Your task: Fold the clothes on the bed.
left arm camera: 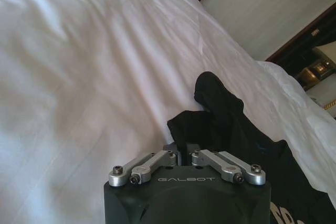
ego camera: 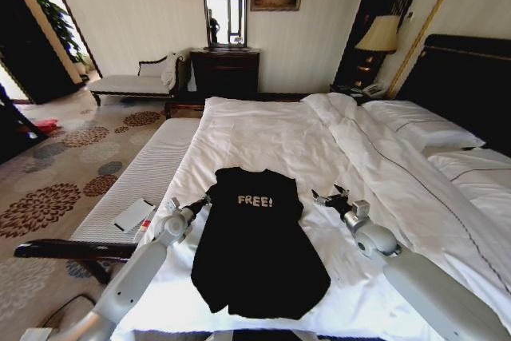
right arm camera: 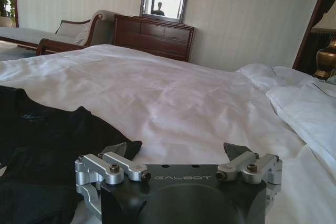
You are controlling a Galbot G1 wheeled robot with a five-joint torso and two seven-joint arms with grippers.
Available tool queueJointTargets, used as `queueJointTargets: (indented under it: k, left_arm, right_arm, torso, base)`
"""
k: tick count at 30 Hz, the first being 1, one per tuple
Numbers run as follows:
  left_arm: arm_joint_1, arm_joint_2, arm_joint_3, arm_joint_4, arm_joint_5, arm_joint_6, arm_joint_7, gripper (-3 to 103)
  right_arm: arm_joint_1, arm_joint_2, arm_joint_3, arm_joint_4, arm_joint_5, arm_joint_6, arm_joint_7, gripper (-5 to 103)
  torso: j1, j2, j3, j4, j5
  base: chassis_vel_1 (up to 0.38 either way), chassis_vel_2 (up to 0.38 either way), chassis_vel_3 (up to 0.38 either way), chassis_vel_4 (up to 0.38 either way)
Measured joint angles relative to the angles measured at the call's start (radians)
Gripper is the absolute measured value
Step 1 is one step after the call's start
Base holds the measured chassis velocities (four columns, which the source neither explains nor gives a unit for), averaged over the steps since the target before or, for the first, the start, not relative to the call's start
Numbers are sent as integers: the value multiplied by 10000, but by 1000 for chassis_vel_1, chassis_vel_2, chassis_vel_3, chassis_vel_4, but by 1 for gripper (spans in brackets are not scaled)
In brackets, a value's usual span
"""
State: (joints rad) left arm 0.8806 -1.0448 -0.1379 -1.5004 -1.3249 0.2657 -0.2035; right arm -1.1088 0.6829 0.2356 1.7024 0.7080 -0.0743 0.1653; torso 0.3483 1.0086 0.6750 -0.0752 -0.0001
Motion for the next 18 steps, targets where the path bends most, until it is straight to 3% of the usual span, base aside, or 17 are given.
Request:
queueJointTargets:
  k: [3, 18]
  left_arm:
    - [76, 115, -172, -112, -33, -33, -76, 1]
    - [735, 540, -784, -976, 11, -354, -256, 0]
  right_arm:
    - [-7, -1, 3, 20, -25, 0, 5, 100]
    - [-22, 30, -5, 150, -34, -39, 93, 100]
  torso:
    - [0, 0, 0, -1, 1]
    - [0, 1, 0, -1, 0]
  base:
    - [0, 0, 0, 0]
    - [0, 0, 0, 0]
